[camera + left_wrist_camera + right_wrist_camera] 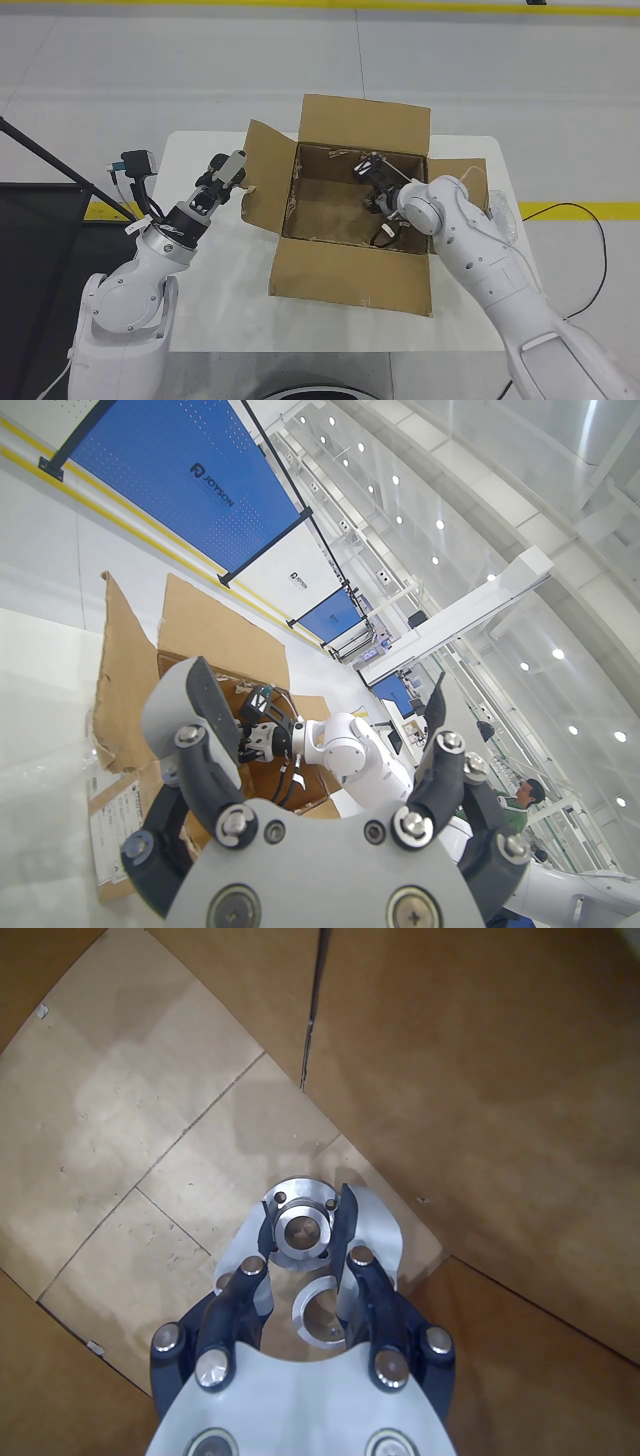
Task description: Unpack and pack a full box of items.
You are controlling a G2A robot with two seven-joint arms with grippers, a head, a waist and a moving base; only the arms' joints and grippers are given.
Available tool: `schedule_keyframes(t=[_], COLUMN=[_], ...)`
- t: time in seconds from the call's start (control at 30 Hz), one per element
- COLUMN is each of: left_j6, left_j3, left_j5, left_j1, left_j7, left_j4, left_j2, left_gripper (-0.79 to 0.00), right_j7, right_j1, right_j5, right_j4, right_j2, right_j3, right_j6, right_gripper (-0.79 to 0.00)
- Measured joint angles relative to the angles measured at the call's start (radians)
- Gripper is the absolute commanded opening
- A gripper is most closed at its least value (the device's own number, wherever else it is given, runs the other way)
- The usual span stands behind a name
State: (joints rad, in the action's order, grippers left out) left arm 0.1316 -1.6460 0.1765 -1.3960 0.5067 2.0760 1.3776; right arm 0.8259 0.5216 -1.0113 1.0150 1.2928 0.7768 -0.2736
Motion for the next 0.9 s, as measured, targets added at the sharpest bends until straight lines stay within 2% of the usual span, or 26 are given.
schedule_keyframes(t=[0.13, 0.27, 0.53, 0.6, 0.63, 0.67, 0.9], left_j6=[0.000, 0.000, 0.000, 0.000, 0.000, 0.000, 0.000], left_j3=[0.000, 0.000, 0.000, 0.000, 0.000, 0.000, 0.000], left_j5=[0.000, 0.000, 0.000, 0.000, 0.000, 0.000, 0.000], left_j1=[0.000, 0.000, 0.000, 0.000, 0.000, 0.000, 0.000], left_j7=[0.000, 0.000, 0.000, 0.000, 0.000, 0.000, 0.000], left_j4=[0.000, 0.000, 0.000, 0.000, 0.000, 0.000, 0.000], left_j2=[0.000, 0.000, 0.000, 0.000, 0.000, 0.000, 0.000], left_gripper=[0.000, 0.000, 0.000, 0.000, 0.000, 0.000, 0.000], right_j7=[-0.007, -0.008, 0.013, 0.019, 0.020, 0.022, 0.021], right_j1=[-0.001, 0.006, 0.020, 0.021, 0.022, 0.022, 0.033], right_j5=[-0.008, -0.021, -0.041, -0.042, -0.043, -0.044, -0.046], right_j4=[-0.004, 0.009, 0.029, 0.030, 0.031, 0.032, 0.062], right_j2=[0.003, 0.004, 0.003, 0.003, 0.004, 0.004, 0.002], right_j3=[0.000, 0.000, 0.006, 0.007, 0.007, 0.008, 0.024], right_j6=[-0.014, -0.034, -0.062, -0.069, -0.071, -0.072, -0.084], right_gripper=[-0.566, -0.591, -0.573, -0.603, -0.665, -0.773, -0.785])
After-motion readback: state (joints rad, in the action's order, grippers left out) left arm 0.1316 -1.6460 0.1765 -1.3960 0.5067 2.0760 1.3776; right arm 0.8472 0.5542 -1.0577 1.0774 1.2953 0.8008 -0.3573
